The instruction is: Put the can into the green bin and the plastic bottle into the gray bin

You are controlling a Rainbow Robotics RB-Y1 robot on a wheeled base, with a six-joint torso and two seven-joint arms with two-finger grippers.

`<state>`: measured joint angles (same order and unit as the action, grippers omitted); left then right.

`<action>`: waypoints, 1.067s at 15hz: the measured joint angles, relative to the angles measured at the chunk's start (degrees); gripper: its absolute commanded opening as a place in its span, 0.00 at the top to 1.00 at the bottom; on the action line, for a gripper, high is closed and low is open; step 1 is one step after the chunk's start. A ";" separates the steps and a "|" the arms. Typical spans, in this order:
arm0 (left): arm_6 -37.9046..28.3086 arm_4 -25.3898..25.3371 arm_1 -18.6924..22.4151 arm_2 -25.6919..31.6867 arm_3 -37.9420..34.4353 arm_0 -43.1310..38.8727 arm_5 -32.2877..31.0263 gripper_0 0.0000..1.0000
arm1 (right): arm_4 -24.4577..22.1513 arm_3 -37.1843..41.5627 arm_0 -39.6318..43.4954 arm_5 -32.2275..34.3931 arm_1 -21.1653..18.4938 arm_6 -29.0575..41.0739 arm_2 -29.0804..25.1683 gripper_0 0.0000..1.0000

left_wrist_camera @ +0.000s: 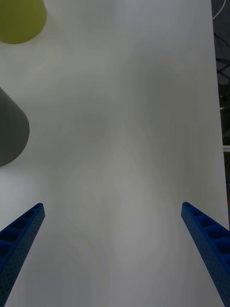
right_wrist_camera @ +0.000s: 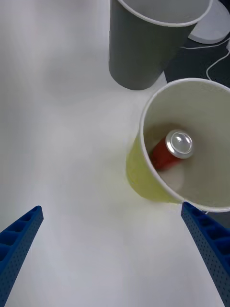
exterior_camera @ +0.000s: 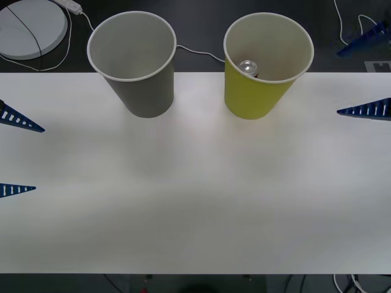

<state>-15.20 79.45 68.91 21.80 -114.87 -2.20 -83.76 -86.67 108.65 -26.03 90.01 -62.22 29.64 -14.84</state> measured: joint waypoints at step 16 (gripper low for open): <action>0.00 0.00 0.00 0.00 0.00 0.00 0.00 0.00 | 1.99 5.86 24.94 -0.52 -2.30 -12.06 -12.24 0.00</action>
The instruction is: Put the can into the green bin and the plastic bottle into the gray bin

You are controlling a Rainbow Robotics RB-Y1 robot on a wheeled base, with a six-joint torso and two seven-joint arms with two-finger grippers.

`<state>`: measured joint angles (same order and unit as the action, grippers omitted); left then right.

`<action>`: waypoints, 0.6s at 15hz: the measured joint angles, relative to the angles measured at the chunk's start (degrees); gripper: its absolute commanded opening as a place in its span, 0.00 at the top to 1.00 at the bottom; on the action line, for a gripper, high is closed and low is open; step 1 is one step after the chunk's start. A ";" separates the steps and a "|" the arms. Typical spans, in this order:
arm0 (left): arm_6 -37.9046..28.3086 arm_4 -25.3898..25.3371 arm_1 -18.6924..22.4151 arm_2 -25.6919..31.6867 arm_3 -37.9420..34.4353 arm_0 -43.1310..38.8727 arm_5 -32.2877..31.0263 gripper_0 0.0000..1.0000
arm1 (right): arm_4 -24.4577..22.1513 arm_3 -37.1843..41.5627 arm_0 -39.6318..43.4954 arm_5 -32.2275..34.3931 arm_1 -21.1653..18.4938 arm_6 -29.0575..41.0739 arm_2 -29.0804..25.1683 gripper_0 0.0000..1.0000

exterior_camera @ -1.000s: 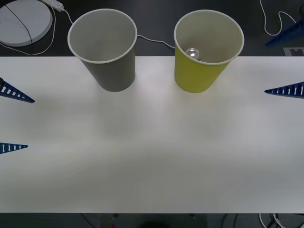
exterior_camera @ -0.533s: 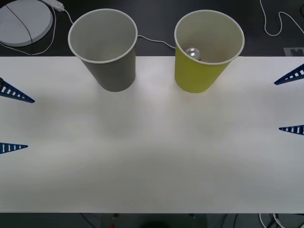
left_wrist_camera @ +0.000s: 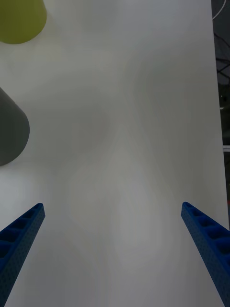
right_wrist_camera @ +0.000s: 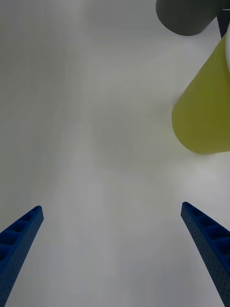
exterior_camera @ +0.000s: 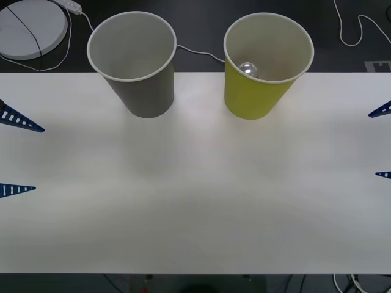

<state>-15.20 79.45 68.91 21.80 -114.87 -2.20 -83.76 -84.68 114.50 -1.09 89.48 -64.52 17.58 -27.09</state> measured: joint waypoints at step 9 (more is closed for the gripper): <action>0.00 0.00 0.00 0.00 0.00 0.00 0.00 0.00 | 1.10 -3.29 1.53 -1.50 -1.85 -4.92 -0.03 0.00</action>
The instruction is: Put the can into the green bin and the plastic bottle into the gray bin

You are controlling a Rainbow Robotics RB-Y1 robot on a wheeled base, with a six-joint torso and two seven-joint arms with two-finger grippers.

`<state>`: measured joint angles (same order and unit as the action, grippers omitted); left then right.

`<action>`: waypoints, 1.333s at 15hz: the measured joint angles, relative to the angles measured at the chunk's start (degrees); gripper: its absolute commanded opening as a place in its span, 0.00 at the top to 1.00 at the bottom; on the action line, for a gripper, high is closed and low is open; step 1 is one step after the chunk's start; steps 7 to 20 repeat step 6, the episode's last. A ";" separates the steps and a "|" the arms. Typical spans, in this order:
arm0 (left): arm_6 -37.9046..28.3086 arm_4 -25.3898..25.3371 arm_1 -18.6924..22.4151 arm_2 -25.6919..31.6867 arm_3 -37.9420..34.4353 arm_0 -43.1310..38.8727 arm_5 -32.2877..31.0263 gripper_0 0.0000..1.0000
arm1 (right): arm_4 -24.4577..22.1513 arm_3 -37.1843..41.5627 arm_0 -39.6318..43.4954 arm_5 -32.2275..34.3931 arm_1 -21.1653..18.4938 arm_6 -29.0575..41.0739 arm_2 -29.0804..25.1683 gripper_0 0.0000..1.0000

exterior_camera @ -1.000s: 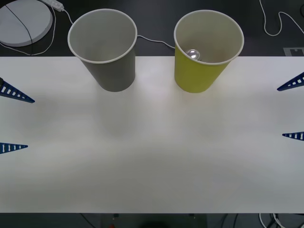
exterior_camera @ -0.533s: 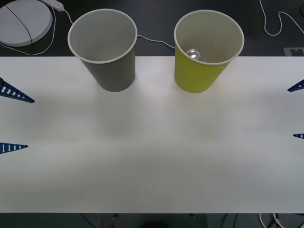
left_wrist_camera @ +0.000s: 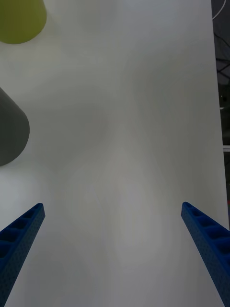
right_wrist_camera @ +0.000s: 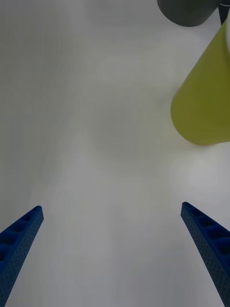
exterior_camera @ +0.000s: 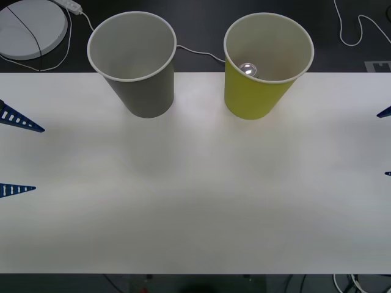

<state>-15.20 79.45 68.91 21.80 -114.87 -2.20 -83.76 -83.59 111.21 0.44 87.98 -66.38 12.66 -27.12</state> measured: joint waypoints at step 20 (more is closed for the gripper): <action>0.00 0.00 0.00 0.00 0.00 0.00 0.00 0.00 | 0.00 -0.02 0.09 -0.62 0.01 -0.61 0.04 0.00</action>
